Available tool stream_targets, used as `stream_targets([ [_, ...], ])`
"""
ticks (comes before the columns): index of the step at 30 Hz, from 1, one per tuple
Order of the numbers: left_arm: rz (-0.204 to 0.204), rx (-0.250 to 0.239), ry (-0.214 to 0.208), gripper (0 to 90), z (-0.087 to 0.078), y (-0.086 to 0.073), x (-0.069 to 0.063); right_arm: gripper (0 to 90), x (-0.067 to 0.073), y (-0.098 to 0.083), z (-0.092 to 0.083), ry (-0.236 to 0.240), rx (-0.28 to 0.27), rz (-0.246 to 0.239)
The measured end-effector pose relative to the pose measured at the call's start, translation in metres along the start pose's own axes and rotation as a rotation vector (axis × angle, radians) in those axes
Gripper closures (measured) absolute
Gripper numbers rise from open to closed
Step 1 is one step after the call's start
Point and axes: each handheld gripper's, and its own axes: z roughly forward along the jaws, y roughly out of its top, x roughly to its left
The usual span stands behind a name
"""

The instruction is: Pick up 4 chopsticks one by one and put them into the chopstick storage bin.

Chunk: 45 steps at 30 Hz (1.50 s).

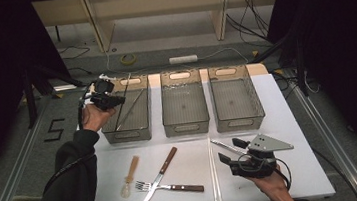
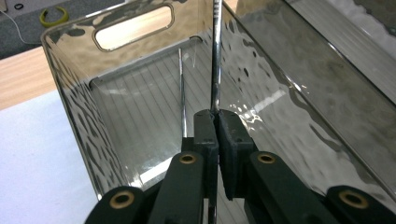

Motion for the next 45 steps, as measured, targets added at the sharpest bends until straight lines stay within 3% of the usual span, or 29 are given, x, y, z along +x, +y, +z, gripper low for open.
stream_targets([
  [4, -0.01, 0.015, -0.012, 84.0, 0.005, -0.003, 0.001, 29.4, 0.0, 0.0, 0.0, 0.001, 0.0, 0.001],
  [10, -0.065, -0.008, -0.052, 61.5, -0.002, -0.005, 0.003, 29.4, 0.0, 0.0, 0.0, 0.0, 0.0, 0.001],
  [16, -0.126, -0.047, -0.112, 40.9, -0.02, -0.009, -0.003, 29.4, 0.0, 0.0, 0.0, 0.0, 0.001, -0.003],
  [25, -0.121, -0.084, -0.183, 24.9, -0.041, -0.03, -0.023, 29.1, 0.0, 0.002, -0.001, 0.016, 0.005, -0.004],
  [29, -0.106, -0.114, -0.212, 20.6, -0.051, -0.042, -0.032, 28.9, -0.001, 0.005, 0.0, 0.021, 0.051, -0.038],
  [35, -0.109, -0.16, -0.255, 18.3, -0.06, -0.058, -0.045, 27.6, -0.012, 0.021, 0.003, 0.033, 0.207, -0.11],
  [40, -0.048, -0.17, -0.267, 17.4, -0.066, -0.072, -0.06, 27.8, -0.022, 0.035, 0.008, 0.013, 0.332, -0.168],
  [45, -0.026, -0.192, -0.268, 17.4, -0.07, -0.087, -0.072, 32.0, -0.035, 0.041, 0.017, -0.008, 0.426, -0.182],
])
